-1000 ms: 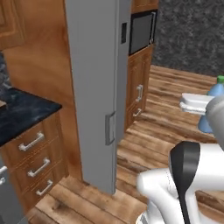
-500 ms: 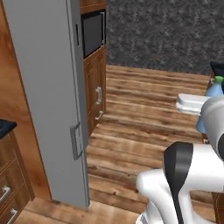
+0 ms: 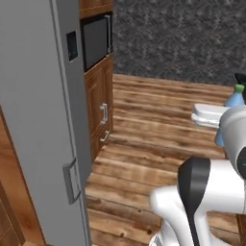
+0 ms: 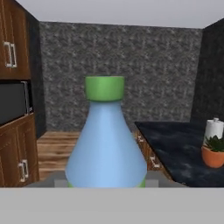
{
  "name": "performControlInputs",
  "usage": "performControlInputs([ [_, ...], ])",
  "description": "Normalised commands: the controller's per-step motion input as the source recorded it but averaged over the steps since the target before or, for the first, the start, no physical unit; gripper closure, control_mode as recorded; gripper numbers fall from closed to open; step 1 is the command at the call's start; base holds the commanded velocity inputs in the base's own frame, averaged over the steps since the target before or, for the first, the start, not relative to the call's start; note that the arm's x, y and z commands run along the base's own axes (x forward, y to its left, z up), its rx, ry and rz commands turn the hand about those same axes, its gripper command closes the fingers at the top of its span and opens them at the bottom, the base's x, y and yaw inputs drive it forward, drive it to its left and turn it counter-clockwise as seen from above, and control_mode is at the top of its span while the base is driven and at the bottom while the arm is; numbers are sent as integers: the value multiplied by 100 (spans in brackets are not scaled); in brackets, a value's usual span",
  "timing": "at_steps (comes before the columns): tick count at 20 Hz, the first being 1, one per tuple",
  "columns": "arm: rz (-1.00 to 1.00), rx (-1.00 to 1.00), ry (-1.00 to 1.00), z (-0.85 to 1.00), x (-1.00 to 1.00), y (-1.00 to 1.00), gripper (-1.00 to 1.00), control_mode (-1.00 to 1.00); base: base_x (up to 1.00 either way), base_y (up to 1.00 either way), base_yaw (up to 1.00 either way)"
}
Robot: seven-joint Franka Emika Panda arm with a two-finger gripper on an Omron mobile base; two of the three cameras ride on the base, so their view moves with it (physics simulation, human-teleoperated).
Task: Take the bottled waters from the counter and place them in the freezer to freeze. Close the freezer door after placing the bottles.
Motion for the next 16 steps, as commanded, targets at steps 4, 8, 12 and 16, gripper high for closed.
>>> performControlInputs([
  [4, 0, 0, 0, 0, 0, 0, 100, 100, 73, -33, 27],
  [8, 0, 0, 0, 0, 0, 0, 100, 100, 73, -33, 42],
  [12, 0, 0, 0, 0, 0, 0, 100, 100, 76, -42, 56],
  [16, 0, 0, 0, 0, 0, 0, 100, 100, 49, -74, 72],
])
